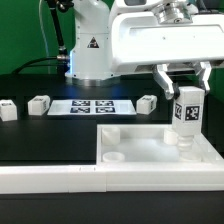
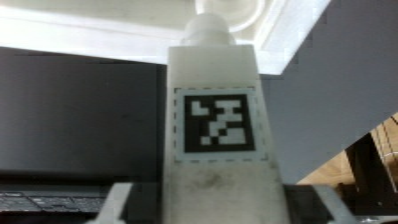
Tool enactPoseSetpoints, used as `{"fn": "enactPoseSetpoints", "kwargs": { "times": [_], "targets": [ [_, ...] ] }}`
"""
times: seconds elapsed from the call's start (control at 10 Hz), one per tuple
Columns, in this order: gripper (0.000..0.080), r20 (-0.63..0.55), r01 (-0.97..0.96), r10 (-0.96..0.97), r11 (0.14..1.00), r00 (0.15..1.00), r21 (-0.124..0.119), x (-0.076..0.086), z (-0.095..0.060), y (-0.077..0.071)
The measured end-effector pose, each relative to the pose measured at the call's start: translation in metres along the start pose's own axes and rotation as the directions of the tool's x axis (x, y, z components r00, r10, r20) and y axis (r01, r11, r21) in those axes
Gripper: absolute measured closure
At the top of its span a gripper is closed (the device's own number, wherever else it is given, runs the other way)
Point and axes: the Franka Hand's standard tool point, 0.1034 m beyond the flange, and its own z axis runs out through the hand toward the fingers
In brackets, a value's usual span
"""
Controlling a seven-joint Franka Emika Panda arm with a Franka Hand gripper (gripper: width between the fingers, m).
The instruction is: Assemble square table
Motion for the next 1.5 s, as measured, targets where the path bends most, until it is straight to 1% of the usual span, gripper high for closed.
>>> {"fn": "enactPoseSetpoints", "kwargs": {
  "times": [0.1,0.5,0.8,1.0,1.1,1.2,1.3,1.4,1.5],
  "targets": [
    [0.0509,0.005,0.004,-0.004,1.000,1.000,0.004,-0.003,0.002,-0.004],
    [0.0509,0.022,0.008,-0.008,1.000,1.000,0.010,-0.016,0.012,-0.009],
    [0.0509,0.021,0.007,-0.007,1.000,1.000,0.007,-0.021,0.017,-0.008],
    [0.0509,0.018,0.007,-0.007,1.000,1.000,0.006,-0.021,0.017,-0.008],
    [0.0433,0.024,0.007,-0.008,1.000,1.000,0.007,-0.022,0.018,-0.008],
    [0.0433,0.025,0.007,-0.008,1.000,1.000,0.007,-0.022,0.018,-0.008],
    [0.0284,0.025,0.007,-0.008,1.000,1.000,0.007,-0.022,0.018,-0.008],
    [0.0284,0.026,0.008,-0.008,1.000,1.000,0.007,-0.023,0.018,-0.008],
    [0.0175,0.026,0.008,-0.008,1.000,1.000,0.007,-0.023,0.018,-0.008]
  ]
}}
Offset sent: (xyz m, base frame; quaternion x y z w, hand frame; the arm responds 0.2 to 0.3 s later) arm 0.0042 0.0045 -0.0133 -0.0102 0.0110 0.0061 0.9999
